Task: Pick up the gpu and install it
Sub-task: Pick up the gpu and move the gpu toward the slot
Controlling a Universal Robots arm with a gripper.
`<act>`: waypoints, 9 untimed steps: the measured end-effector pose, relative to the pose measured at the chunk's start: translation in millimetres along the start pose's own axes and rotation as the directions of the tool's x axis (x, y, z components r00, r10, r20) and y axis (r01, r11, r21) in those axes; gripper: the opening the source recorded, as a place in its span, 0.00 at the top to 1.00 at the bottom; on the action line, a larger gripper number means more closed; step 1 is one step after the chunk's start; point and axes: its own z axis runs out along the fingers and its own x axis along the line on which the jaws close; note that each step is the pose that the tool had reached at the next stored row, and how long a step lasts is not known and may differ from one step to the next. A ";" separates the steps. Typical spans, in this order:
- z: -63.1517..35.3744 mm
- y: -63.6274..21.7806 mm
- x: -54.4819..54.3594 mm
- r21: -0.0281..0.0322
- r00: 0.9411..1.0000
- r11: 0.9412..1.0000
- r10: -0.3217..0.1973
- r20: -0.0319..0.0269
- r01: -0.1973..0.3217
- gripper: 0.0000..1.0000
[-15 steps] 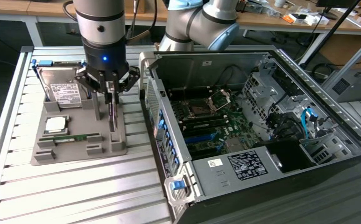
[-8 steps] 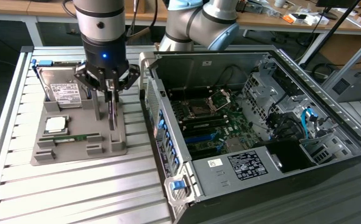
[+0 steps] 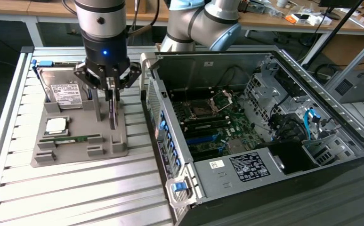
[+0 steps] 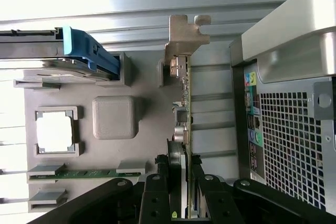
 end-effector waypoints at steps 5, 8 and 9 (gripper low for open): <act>-3.2 0.1 -0.1 0.000 1.000 1.000 0.000 0.000 0.000 0.73; -5.3 0.2 -0.1 0.000 1.000 1.000 0.000 0.000 0.000 0.73; -5.9 0.2 -0.1 0.000 1.000 1.000 0.000 0.000 0.000 0.73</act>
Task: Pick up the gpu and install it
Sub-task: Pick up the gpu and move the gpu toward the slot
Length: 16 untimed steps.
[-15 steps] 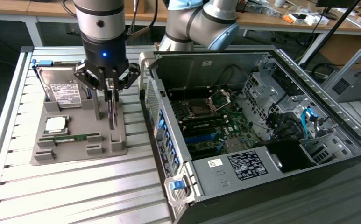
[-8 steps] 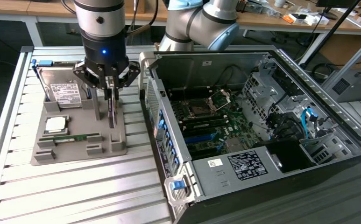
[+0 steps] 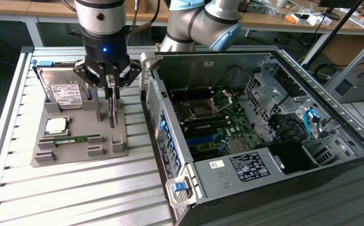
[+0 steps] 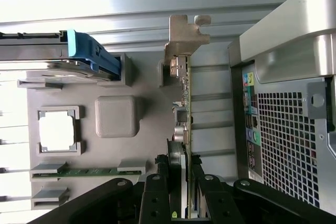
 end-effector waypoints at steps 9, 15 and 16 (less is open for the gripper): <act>-6.7 0.3 -0.2 0.000 1.000 1.000 0.000 0.000 0.000 0.73; -11.0 0.5 -0.3 0.000 1.000 1.000 0.000 0.000 0.000 0.73; -11.9 0.5 -0.3 0.000 1.000 1.000 0.000 0.000 0.000 0.73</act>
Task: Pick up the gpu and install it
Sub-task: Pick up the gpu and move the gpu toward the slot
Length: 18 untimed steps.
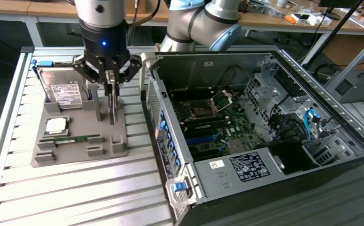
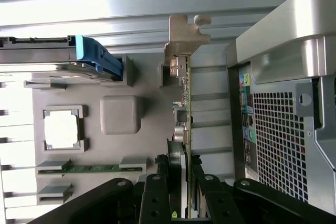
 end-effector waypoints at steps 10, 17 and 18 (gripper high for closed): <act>-7.0 0.3 -0.2 0.000 1.000 1.000 0.000 0.000 0.000 0.73; -11.0 0.5 -0.3 0.000 1.000 1.000 0.000 0.000 0.000 0.73; -11.6 0.5 -0.3 0.000 1.000 1.000 0.000 0.000 0.000 0.73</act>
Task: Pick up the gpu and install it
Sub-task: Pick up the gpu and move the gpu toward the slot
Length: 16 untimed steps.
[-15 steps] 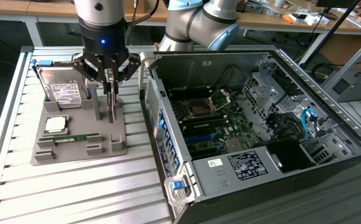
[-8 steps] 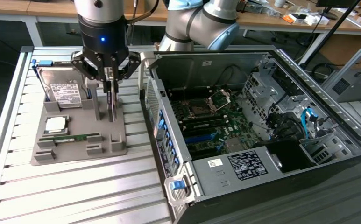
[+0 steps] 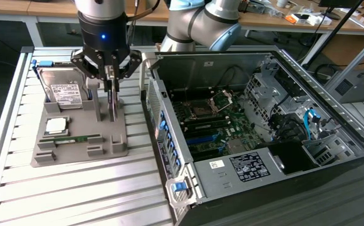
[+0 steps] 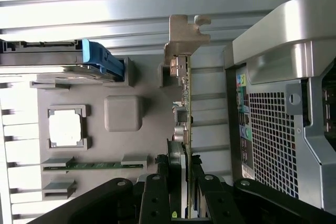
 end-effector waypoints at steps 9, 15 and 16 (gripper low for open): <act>-5.6 0.2 -0.1 0.000 1.000 1.000 0.000 0.000 0.000 0.73; -9.8 0.4 -0.3 0.000 1.000 1.000 0.000 0.000 0.000 0.73; -10.3 0.4 -0.3 0.000 1.000 1.000 0.000 0.000 0.000 0.73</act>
